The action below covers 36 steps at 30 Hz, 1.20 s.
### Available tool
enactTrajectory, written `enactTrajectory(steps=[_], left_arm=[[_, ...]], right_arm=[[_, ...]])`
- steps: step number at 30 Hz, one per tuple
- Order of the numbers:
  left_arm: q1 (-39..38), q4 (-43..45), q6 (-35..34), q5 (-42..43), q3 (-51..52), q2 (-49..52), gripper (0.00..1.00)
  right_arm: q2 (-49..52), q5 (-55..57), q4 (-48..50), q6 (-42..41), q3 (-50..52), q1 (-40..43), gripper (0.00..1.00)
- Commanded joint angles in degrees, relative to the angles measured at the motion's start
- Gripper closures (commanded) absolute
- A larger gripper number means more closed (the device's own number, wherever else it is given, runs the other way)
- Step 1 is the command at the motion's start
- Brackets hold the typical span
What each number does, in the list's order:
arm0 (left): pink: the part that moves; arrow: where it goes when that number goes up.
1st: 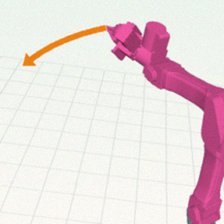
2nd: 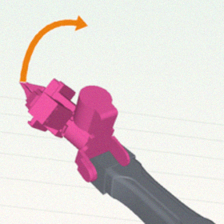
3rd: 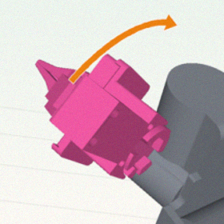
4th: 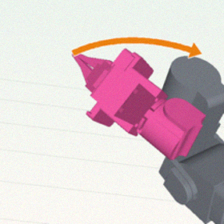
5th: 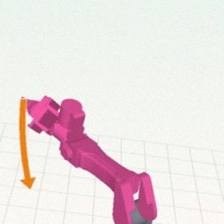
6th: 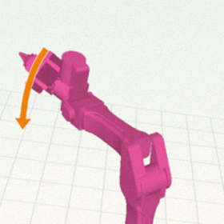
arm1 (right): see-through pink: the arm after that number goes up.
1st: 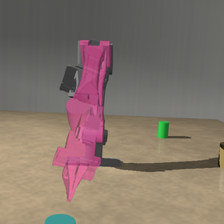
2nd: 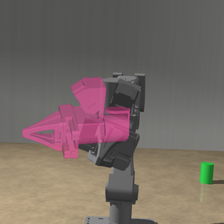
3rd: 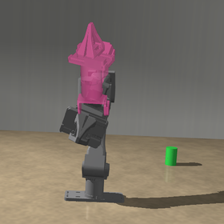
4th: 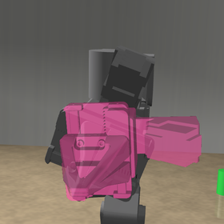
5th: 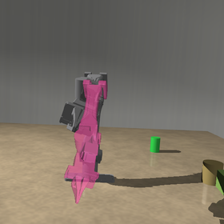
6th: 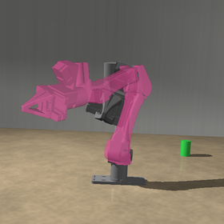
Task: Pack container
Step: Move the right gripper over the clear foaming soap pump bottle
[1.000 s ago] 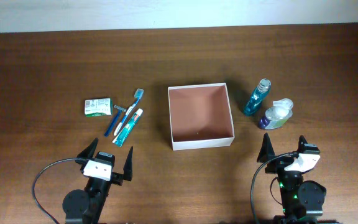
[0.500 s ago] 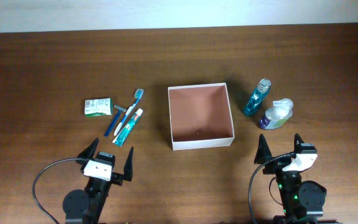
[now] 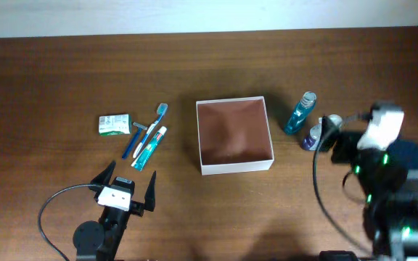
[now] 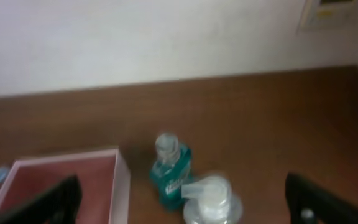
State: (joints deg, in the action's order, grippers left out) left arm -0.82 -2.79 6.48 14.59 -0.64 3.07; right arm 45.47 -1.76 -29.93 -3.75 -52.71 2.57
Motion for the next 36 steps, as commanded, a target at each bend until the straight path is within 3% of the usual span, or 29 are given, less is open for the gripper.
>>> enactTrajectory(steps=[1, 6, 10, 15, 21, 26, 36], left_arm=[[0.2, -0.3, 0.9, 0.9, 0.1, -0.5, 0.00], [0.2, -0.3, 0.9, 0.9, 0.1, -0.5, 0.00], [0.2, -0.3, 0.9, 0.9, 0.1, -0.5, 0.00], [0.2, -0.3, 0.9, 0.9, 0.1, -0.5, 0.00], [0.2, -0.3, 0.9, 0.9, 0.1, -0.5, 0.00], [0.2, -0.3, 0.9, 0.9, 0.1, -0.5, 0.00], [0.2, -0.3, 0.9, 0.9, 0.1, -0.5, 0.00]], right_arm=[[8.0, 1.0, -4.6, 2.3, -7.7, -0.3, 0.01], [14.7, 0.9, -4.8, 2.9, -8.8, -0.3, 0.01], [18.3, -1.0, -5.8, 10.0, -8.8, -0.3, 0.01], [18.1, 0.5, -9.1, 9.9, -8.8, -0.3, 0.09], [15.5, 1.4, -14.5, 3.7, -7.6, -0.3, 0.08], [15.9, 8.3, -10.0, 4.6, -1.3, -0.3, 0.08], [16.3, 10.2, -0.8, 7.0, 8.8, -0.3, 0.09]])
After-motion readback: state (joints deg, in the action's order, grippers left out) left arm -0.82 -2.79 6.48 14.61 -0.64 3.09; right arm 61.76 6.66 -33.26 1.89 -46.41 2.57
